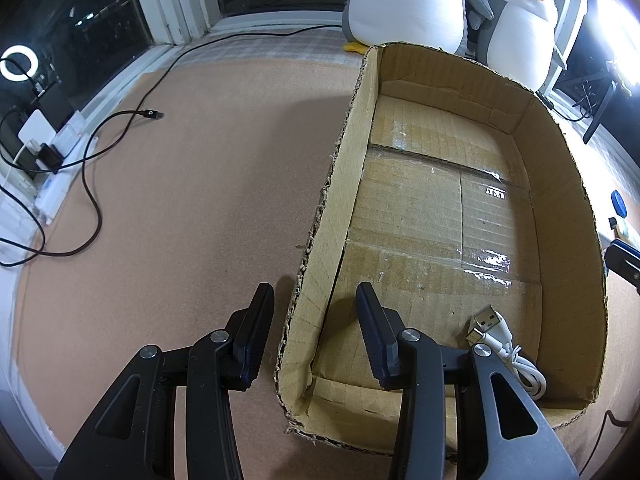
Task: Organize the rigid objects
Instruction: 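Move the right gripper back to the items and close on the keys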
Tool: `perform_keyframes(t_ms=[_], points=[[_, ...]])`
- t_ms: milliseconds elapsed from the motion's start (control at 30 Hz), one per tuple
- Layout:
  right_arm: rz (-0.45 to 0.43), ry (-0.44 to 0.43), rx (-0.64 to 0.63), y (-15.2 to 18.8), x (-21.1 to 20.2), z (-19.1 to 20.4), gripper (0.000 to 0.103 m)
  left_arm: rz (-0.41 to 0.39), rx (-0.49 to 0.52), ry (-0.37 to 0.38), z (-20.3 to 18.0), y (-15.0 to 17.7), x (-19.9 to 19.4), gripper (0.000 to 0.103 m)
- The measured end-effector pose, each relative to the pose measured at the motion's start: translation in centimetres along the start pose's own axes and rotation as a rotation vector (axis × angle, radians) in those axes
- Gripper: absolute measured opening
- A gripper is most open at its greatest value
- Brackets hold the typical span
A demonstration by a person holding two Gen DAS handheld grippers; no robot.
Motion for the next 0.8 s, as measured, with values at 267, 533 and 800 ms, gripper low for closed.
perform_keyframes(t_ms=[267, 533, 800], points=[[0.039, 0.027, -0.015, 0.0, 1.7, -0.7, 0.015, 0.001, -0.002, -0.002, 0.2, 0.0, 0.0, 0.041], [0.061, 0.03, -0.027, -0.1, 2.7, -0.8, 0.011, 0.002, -0.003, -0.004, 0.1, 0.0, 0.0, 0.041], [0.08, 0.036, -0.034, 0.0, 3.4, -0.8, 0.003, 0.002, -0.003, -0.004, 0.2, 0.1, 0.0, 0.041]])
Point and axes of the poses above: each gripper's, at about its wrist camera, not at the fingertips, and x roughly the way its jaws point, z to its left, y to its underside, the point moved 6 cm from there along x, roughly the way its jaws point
